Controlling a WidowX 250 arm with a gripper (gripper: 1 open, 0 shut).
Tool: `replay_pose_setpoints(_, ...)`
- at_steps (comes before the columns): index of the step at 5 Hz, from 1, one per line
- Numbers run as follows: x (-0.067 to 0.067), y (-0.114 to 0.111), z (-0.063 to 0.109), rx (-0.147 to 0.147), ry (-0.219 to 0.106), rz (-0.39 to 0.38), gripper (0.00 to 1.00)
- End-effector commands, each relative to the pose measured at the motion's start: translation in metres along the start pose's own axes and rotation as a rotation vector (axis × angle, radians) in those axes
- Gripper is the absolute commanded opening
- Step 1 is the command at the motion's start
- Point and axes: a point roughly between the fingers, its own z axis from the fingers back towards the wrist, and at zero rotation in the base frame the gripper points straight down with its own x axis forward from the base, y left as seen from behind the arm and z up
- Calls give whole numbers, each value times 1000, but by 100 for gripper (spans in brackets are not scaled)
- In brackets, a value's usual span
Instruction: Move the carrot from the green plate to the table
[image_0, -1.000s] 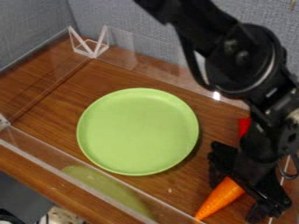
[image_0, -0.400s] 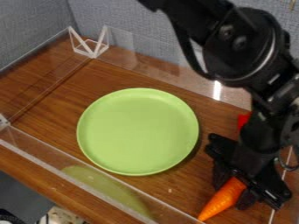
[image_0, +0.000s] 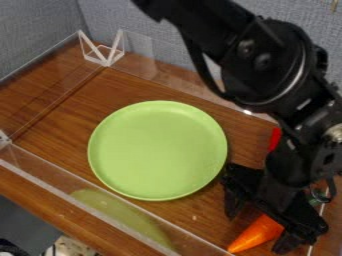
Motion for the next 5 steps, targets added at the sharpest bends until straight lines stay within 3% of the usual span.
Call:
replay_pose_setpoints(1,5,-13,5,-44,-59,-27,0)
replay_pose_setpoints(2,3,-18,14,-27,-44,-27,0)
replay_pose_setpoints(4,7,-11,62,40,4,209,0)
replay_pose_setpoints(5,5,6,91,56,2,368,0)
